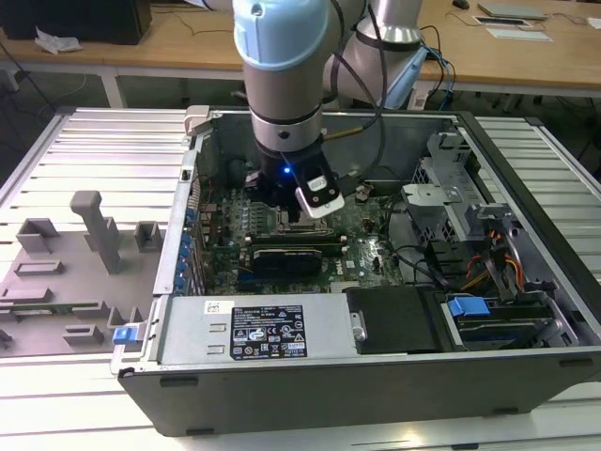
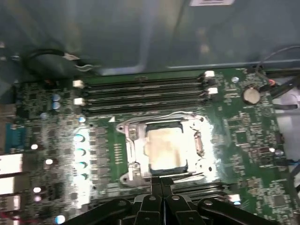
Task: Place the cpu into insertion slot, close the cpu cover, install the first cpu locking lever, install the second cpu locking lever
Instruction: 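Install the second cpu locking lever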
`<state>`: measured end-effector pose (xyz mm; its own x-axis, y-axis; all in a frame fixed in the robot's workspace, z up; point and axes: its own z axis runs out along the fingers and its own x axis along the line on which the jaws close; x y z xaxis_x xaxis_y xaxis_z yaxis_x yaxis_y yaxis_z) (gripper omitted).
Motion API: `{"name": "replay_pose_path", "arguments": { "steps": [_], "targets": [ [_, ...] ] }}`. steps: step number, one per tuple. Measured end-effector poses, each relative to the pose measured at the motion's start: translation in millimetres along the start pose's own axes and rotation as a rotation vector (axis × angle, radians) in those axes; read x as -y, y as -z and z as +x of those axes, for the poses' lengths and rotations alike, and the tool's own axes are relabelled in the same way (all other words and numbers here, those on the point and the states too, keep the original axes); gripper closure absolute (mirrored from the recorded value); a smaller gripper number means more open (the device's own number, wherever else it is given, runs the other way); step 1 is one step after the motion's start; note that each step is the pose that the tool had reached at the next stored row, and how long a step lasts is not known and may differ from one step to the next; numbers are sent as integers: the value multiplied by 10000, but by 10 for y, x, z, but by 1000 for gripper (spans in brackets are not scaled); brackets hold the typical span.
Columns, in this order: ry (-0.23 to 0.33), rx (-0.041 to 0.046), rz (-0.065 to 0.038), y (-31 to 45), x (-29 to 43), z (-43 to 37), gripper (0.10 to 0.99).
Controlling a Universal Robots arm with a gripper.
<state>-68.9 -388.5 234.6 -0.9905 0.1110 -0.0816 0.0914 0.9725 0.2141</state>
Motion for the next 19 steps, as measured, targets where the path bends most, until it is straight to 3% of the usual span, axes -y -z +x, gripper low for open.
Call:
{"name": "replay_pose_path", "arguments": {
  "steps": [2,6,7,8,9,10,11,13,19],
  "targets": [
    [4,10,117,-10,-30,-39,980],
    [43,43,466,-51,-222,-21,980],
    [55,52,582,-59,-265,-16,980],
    [75,68,770,-71,-318,-11,980],
    [85,74,881,-75,-339,-11,980],
    [99,72,1056,-82,-366,-21,980],
    [104,65,1121,-86,-376,-30,980],
    [104,34,1174,-92,-392,-69,980],
    [103,23,1176,-98,-413,-89,980]
  ]
}}
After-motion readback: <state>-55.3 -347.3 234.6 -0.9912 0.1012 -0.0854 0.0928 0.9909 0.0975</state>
